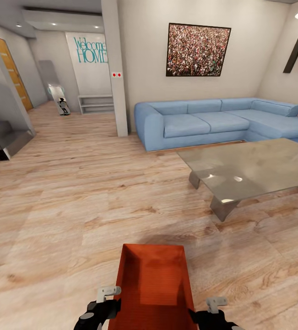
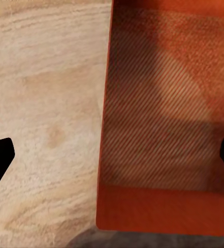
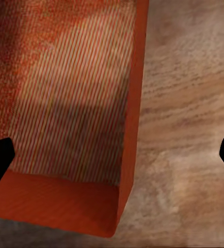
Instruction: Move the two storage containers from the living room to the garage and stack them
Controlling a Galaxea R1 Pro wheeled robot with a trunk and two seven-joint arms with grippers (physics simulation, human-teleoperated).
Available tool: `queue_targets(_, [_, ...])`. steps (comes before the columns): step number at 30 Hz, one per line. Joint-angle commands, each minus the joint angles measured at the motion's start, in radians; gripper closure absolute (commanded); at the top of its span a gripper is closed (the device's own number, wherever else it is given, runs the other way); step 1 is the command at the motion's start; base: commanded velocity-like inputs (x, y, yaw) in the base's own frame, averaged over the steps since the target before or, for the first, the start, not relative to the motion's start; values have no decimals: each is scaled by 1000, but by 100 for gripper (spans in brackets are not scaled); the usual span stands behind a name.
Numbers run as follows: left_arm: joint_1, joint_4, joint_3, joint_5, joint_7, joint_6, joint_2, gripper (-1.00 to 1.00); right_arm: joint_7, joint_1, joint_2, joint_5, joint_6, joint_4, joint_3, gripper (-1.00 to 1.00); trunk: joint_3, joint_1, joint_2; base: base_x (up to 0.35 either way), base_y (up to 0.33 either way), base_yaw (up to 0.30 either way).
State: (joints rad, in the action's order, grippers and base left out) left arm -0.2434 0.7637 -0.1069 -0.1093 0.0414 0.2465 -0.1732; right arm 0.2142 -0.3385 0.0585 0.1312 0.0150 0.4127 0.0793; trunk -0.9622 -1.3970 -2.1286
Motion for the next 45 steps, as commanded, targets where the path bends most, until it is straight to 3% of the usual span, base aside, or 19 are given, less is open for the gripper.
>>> queue_targets(1, [0,2,-4,-10,-1,5,-1,-100,-5,-1,1,11,2,-1,8,-100,-1,0,0,0,0,0])
queue_targets(11, [0,2,-4,-10,-1,5,-1,-100,-19,-1,1,11,0,-2,8,-100,-4,0,0,0,0,0])
queue_targets(28, [0,2,-4,-10,-1,5,-1,-100,-19,-1,1,10,0,-2,10,-100,-29,0,0,0,0,0])
queue_targets(45, [0,2,-4,-10,-1,5,-1,-100,-19,-1,1,8,0,-2,13,-100,-87,-65,-119,0,0,0])
